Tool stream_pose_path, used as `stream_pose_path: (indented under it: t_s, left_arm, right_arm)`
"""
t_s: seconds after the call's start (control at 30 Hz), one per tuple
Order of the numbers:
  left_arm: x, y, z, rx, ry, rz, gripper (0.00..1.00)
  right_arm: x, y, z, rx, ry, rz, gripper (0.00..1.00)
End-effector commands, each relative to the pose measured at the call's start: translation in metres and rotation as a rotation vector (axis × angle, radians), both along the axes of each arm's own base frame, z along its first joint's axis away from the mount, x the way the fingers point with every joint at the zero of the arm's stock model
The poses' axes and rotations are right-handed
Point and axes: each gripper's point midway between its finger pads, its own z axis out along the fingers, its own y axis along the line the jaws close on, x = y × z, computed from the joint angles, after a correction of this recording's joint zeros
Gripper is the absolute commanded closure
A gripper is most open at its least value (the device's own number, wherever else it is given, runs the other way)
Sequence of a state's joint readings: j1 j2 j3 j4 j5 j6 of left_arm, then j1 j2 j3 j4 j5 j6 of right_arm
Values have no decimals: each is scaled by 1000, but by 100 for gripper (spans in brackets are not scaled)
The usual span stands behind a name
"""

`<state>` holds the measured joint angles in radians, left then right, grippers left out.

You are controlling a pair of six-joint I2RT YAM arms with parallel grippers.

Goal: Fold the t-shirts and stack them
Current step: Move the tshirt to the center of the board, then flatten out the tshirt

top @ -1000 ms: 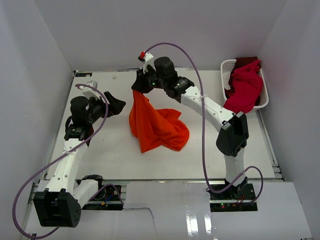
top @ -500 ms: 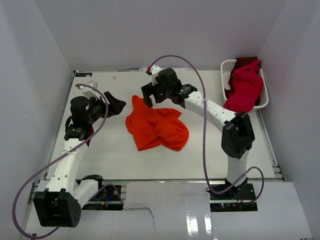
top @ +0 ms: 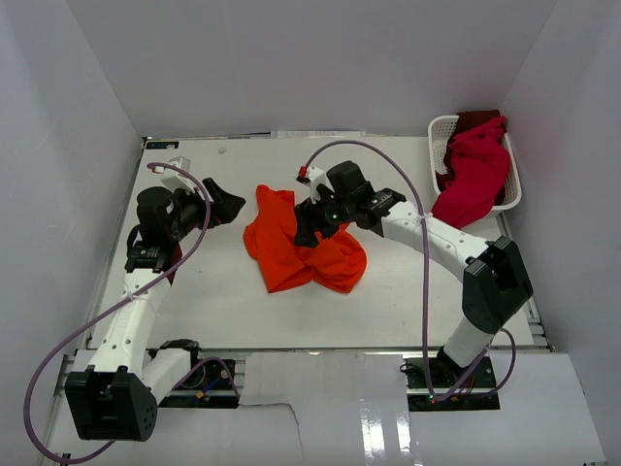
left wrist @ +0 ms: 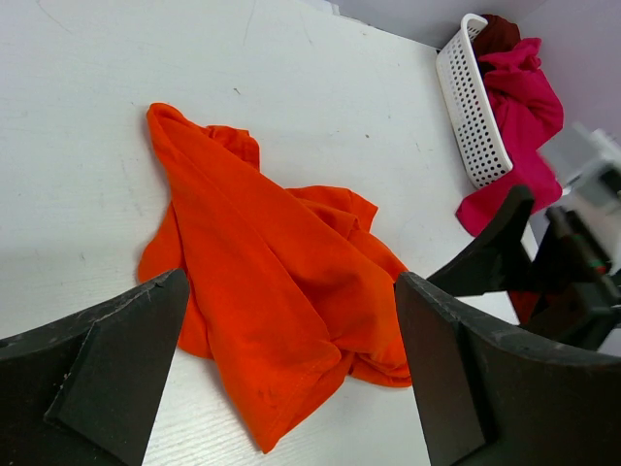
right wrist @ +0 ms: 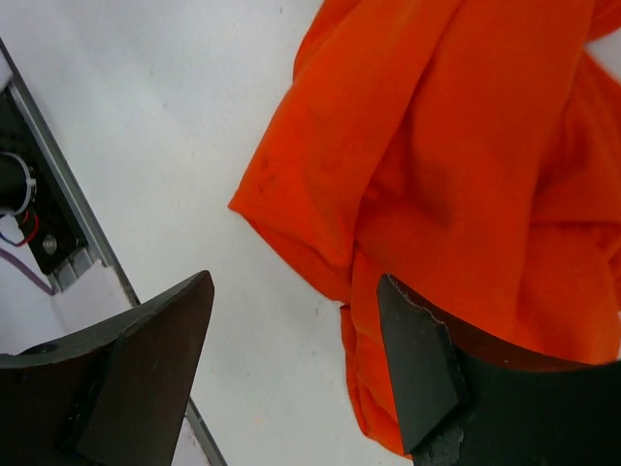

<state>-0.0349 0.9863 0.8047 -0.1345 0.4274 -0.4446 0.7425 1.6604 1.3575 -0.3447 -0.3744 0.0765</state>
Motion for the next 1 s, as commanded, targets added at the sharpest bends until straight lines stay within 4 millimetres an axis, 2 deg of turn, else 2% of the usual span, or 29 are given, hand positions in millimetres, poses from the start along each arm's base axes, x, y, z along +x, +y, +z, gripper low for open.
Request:
stream_pose_path:
  t_s: [0.0,0.07,0.4,0.97]
  left_arm:
    - [-2,-2,6,5,-28,-17,2]
    - [-2,-2,6,7,-27,-16,2]
    - [-2,-2,5,7,-24,-17,2]
    - [-2,-2,2,7,-16,-17,2]
  right_arm:
    - [-20,3,-15,13,88,47,26]
    - [-23,2,-27,7,109,50,26]
    - [-30,10,-59,20,184,83,27]
    - [-29,26,-98,24,266,111,29]
